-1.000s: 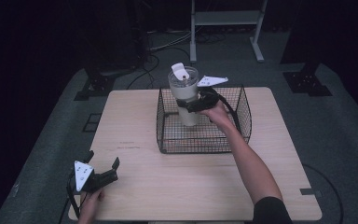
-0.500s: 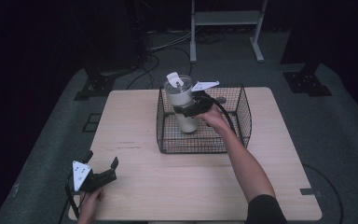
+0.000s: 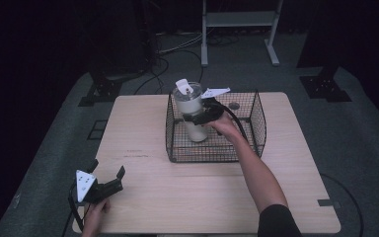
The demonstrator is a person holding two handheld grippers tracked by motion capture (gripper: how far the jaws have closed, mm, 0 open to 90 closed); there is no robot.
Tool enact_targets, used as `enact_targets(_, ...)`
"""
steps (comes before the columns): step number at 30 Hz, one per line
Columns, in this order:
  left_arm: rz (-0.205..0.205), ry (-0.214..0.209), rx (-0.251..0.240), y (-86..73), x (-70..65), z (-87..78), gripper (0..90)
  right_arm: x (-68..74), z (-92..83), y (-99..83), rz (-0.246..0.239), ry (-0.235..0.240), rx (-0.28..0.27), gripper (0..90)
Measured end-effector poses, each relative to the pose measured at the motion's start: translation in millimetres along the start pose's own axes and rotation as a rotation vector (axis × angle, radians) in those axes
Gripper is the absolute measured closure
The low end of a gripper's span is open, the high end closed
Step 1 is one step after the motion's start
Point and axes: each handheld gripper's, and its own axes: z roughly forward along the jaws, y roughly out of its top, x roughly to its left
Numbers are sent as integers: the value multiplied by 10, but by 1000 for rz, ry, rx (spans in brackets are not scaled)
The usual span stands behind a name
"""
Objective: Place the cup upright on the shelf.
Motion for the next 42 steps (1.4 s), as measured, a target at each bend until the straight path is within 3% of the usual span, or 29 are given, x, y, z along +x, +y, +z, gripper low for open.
enact_targets(4,-1,-2,-1,-1,-6,0,0,-21,-25,-20,1,4,-1,80)
enact_targets(8,3,-3,-2,-2,-11,0,0,-21,-56,-35,-40,22,11,79)
enact_targets(13,7,-2,-2,-2,-16,-1,0,-46,-110,-40,-37,34,32,79)
enact_targets(19,0,-1,-4,-2,-16,0,0,-88,-174,-103,-30,37,7,80)
enact_targets(31,6,-3,-1,-2,-17,-3,0,-32,-186,-112,-103,42,24,82)
enact_targets(42,7,-3,-1,-1,-18,-5,0,-61,-232,-131,-88,43,29,84)
